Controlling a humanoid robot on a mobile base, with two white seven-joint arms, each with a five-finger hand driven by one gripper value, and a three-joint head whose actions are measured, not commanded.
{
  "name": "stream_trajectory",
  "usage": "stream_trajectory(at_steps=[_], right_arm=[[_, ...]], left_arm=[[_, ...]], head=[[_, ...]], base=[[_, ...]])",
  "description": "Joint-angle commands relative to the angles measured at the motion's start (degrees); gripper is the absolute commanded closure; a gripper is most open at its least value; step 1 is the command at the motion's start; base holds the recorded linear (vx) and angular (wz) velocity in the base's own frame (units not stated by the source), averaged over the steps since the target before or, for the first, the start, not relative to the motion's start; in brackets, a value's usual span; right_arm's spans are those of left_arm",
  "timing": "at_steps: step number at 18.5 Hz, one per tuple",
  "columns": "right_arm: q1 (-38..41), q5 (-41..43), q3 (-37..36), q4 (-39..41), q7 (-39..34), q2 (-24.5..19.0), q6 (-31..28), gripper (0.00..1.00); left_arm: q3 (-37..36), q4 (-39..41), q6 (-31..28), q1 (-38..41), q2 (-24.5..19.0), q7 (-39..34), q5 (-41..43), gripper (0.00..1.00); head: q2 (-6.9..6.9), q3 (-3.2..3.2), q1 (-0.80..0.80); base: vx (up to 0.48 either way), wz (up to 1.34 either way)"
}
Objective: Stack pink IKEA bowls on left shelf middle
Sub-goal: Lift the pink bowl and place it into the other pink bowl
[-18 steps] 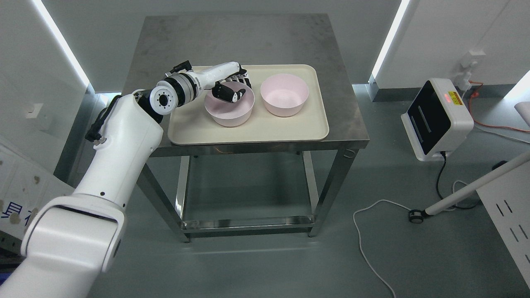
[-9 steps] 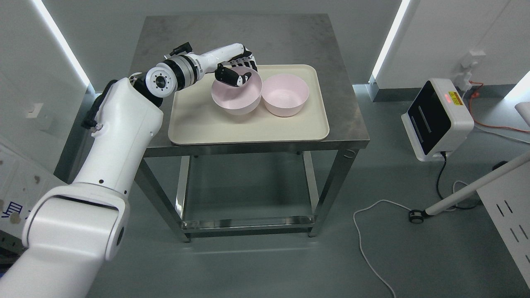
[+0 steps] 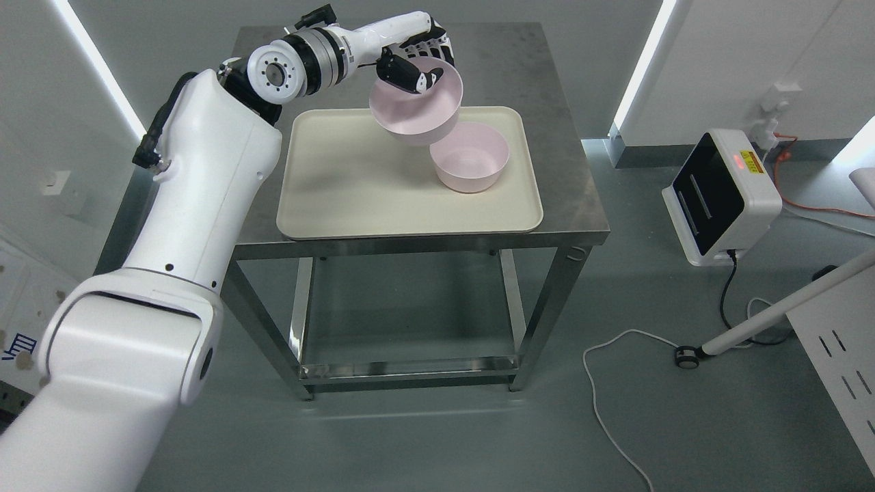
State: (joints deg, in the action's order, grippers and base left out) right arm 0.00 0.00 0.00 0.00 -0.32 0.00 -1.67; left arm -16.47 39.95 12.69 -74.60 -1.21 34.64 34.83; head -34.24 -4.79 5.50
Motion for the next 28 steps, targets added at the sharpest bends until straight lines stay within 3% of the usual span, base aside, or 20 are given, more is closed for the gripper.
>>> stream_trajectory(at_steps=[1,5,9,21,28], right_arm=[[1.7,0.0,-0.7,1.9,0.0,1.0,-0.4,0.00],[1.7,0.0,-0.6,1.9,0.0,1.0,-0.3,0.00],[1.7,0.0,-0.6,1.9,0.0,1.0,-0.3,0.00],[1.7,0.0,-0.7,1.9,0.0,1.0,-0.3,0.00],[1.7,0.0,-0.7,1.9,0.0,1.0,-0.4,0.00]], left_arm=[[-17.3,3.8,-0.8,-1.1,0.2,-4.1,-3.4,0.98],[-26.4,3.8,-3.6,-1.1,0.2,-8.1,-9.6,0.98],[-31.1,3.4,-8.2,-1.2,0.2,-11.1,-15.6,0.97],[-29.6,-0.3,-8.8,-2.5,0.2,-15.9,-17.3,0.95],[-25.9,-6.8,-8.1,-4.3,0.2,-16.4,-17.0,0.93]], head=[[0.00,0.00,0.00],[0.00,0.00,0.00],[0.00,0.00,0.00],[0.00,0.00,0.00],[0.00,0.00,0.00]], base=[[0.000,0.00],[0.000,0.00],[0.000,0.00],[0.000,0.00],[0.000,0.00]])
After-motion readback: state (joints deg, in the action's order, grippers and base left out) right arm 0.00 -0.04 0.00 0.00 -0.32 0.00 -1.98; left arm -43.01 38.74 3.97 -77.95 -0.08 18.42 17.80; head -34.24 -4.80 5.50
